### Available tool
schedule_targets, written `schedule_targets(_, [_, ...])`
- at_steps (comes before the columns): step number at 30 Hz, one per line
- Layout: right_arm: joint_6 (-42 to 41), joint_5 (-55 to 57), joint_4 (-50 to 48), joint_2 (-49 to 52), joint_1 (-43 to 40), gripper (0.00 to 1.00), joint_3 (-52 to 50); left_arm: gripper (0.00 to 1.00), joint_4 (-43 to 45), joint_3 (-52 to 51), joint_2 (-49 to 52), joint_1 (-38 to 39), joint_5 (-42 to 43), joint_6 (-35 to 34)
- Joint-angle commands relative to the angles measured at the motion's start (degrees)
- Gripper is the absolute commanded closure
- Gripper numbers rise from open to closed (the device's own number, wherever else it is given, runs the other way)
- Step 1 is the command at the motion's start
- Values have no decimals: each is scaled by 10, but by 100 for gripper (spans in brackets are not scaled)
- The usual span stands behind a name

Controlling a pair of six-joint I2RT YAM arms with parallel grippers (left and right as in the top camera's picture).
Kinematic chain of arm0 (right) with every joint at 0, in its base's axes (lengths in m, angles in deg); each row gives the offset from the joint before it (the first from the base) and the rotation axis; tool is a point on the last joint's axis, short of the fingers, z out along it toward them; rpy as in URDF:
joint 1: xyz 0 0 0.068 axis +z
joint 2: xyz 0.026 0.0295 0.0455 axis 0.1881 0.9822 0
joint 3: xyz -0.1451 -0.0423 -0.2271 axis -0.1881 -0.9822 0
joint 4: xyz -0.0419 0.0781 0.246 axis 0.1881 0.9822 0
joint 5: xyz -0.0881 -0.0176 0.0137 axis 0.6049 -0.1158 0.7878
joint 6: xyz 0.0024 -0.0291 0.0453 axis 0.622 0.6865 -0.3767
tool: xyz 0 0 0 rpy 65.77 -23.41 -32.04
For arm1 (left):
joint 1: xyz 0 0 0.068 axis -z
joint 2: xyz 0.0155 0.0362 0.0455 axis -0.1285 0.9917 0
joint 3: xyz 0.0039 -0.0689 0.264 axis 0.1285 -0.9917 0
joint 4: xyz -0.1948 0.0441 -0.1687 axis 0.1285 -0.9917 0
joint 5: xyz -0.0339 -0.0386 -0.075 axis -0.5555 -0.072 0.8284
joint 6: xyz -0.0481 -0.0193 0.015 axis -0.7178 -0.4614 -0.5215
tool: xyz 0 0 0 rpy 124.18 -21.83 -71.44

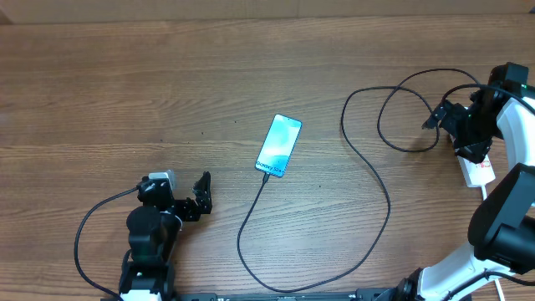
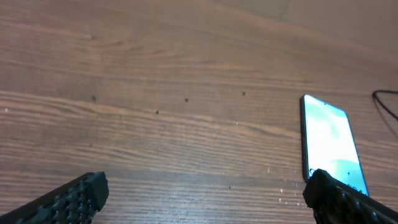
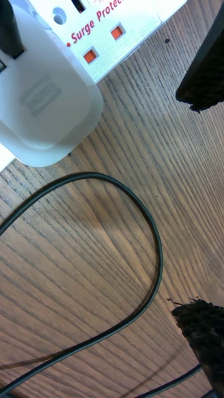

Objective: Plug charger to phone and switch on socket

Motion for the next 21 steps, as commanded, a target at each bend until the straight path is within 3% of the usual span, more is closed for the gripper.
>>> schedule_targets(1, [2, 1, -1, -13, 0, 0, 4, 0, -12, -2, -39, 4, -10, 10])
schedule_targets(9, [2, 1, -1, -13, 0, 0, 4, 0, -139, -2, -181, 5, -12, 9])
schedule_targets(16, [2, 1, -1, -13, 0, 0, 4, 0, -252, -2, -290, 4, -65, 15])
schedule_targets(21, [2, 1, -1, -13, 0, 0, 4, 0, -249, -2, -377, 4, -65, 43])
